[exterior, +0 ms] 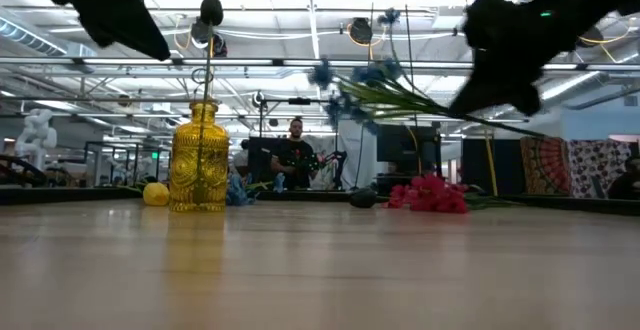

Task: Sort flowers into vase by color
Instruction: Put the bottom blue flowers into the yellow vase

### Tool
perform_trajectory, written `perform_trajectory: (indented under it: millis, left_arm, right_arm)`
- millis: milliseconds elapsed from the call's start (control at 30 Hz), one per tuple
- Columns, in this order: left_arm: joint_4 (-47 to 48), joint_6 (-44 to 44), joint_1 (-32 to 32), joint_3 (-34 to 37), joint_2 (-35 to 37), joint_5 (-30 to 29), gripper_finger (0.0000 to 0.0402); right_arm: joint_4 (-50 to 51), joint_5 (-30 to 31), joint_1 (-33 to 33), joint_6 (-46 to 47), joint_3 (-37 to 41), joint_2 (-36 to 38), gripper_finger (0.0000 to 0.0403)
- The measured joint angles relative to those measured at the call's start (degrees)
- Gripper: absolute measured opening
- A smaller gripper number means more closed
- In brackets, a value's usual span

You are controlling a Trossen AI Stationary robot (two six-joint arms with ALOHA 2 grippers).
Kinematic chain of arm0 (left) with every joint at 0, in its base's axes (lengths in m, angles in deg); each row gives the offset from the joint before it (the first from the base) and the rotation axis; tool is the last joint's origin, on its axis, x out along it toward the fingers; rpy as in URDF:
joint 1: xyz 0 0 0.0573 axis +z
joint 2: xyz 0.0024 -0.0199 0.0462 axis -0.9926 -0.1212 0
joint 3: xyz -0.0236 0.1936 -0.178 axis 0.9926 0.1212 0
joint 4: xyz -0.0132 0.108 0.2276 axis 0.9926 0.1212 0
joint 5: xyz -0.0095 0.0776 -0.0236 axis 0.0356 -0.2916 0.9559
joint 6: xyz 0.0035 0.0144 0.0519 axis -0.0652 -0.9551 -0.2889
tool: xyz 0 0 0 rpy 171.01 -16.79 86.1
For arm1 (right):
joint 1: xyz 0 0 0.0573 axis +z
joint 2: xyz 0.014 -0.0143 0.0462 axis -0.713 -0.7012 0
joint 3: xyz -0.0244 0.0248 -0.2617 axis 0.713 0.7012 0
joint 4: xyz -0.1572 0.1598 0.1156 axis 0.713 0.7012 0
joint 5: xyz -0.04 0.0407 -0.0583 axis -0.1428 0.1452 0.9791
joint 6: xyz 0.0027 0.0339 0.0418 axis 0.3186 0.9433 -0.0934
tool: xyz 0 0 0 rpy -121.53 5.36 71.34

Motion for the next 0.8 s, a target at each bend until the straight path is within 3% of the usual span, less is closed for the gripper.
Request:
perform_trajectory:
  millis: [133, 267, 433, 600, 800]
  left_arm:
    - [-12.79, -4.91, -0.04, 8.57, 7.03, 3.32, 0.0038]
    - [-18.57, -7.08, 0.03, 14.08, 11.43, 4.39, 0.0028]
    - [-18.95, -7.08, -0.02, 15.96, 13.19, 4.99, 0.0026]
    - [-19.79, -10.20, -0.02, 15.95, 13.22, 5.97, 0.0026]
    - [-20.53, -10.97, -0.02, 15.95, 13.22, 8.45, 0.0026]
  right_arm:
    - [-11.20, -6.25, -8.17, -4.81, 0.02, -2.70, 0.0000]
    - [-29.98, -12.60, -12.34, -14.26, -0.04, -7.94, 0.0000]
    - [-49.71, -11.10, -14.42, -23.27, -1.17, -14.10, 0.0000]
    - [-52.51, -11.93, -15.20, -25.57, -9.85, -21.19, 0.0000]
    - [-53.14, -22.98, -15.17, -31.46, -23.45, -31.87, 0.0000]
